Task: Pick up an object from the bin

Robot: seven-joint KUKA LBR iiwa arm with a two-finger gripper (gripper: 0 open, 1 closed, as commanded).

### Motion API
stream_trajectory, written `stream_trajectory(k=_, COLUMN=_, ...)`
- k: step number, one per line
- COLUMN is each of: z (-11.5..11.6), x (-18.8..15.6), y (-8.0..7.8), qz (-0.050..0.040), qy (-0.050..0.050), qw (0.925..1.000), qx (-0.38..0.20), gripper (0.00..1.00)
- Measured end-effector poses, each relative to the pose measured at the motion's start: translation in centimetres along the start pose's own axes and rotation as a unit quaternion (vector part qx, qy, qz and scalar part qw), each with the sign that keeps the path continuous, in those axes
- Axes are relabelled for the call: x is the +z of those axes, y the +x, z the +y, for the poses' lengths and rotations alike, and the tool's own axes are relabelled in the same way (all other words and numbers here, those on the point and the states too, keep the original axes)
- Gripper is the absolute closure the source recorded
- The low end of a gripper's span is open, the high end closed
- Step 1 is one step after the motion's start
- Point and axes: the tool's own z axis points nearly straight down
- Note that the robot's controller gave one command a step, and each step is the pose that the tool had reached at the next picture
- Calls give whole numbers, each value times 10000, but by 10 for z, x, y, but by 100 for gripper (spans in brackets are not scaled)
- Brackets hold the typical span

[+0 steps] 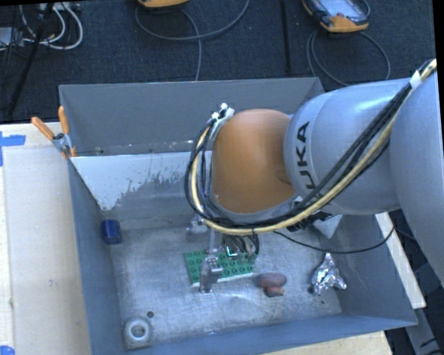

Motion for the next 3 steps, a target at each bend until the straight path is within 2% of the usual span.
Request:
stream_trajectory(k=1, z=-77, x=82, y=19, qz=-103, qy=-32, qw=9999, qx=-16, gripper=0)
stream_trajectory(k=2, z=-76, x=78, y=15, qz=-157, qy=-26, qw=9999, qx=-11, gripper=100)
stream_trajectory(k=3, z=-109, x=-63, y=-15, qz=-95, qy=-4, qw=9997, qx=-222, gripper=100)
